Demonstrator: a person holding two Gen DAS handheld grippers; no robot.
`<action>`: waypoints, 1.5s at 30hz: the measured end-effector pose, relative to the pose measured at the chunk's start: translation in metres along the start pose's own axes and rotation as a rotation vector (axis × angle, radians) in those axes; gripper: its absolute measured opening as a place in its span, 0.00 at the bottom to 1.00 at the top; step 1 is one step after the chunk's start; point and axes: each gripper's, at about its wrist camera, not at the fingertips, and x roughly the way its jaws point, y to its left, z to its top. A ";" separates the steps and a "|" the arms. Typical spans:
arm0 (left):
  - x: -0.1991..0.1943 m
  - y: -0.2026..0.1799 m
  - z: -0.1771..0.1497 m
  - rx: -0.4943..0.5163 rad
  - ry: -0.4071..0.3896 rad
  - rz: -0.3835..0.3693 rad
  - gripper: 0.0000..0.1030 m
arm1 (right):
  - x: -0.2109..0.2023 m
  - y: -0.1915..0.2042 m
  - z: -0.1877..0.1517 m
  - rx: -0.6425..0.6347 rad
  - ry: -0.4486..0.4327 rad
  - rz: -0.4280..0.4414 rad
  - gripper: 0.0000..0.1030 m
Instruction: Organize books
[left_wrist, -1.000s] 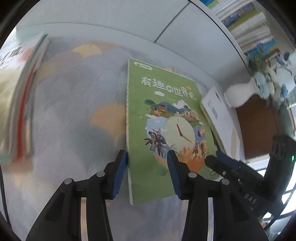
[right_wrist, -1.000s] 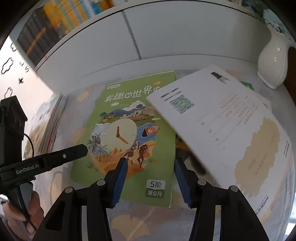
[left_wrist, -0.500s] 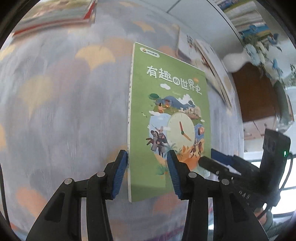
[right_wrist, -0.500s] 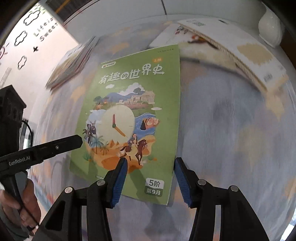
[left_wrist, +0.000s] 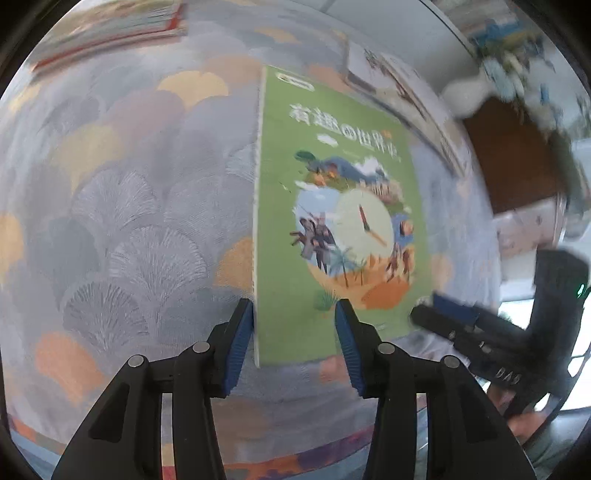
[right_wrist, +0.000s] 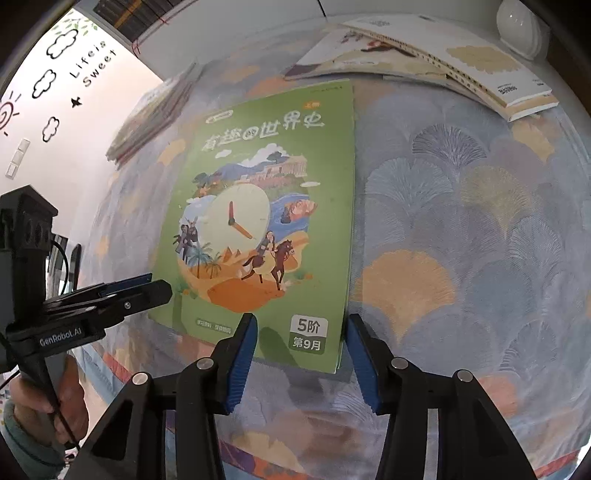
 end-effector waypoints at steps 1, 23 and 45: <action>-0.002 0.000 -0.001 -0.013 -0.009 -0.022 0.39 | -0.001 -0.003 -0.001 0.020 -0.005 0.019 0.45; 0.003 0.013 0.021 -0.333 -0.079 -0.586 0.16 | -0.005 -0.059 -0.012 0.368 -0.002 0.340 0.51; -0.026 -0.047 0.040 0.095 -0.117 -0.113 0.23 | -0.041 0.003 0.017 0.077 -0.192 0.171 0.29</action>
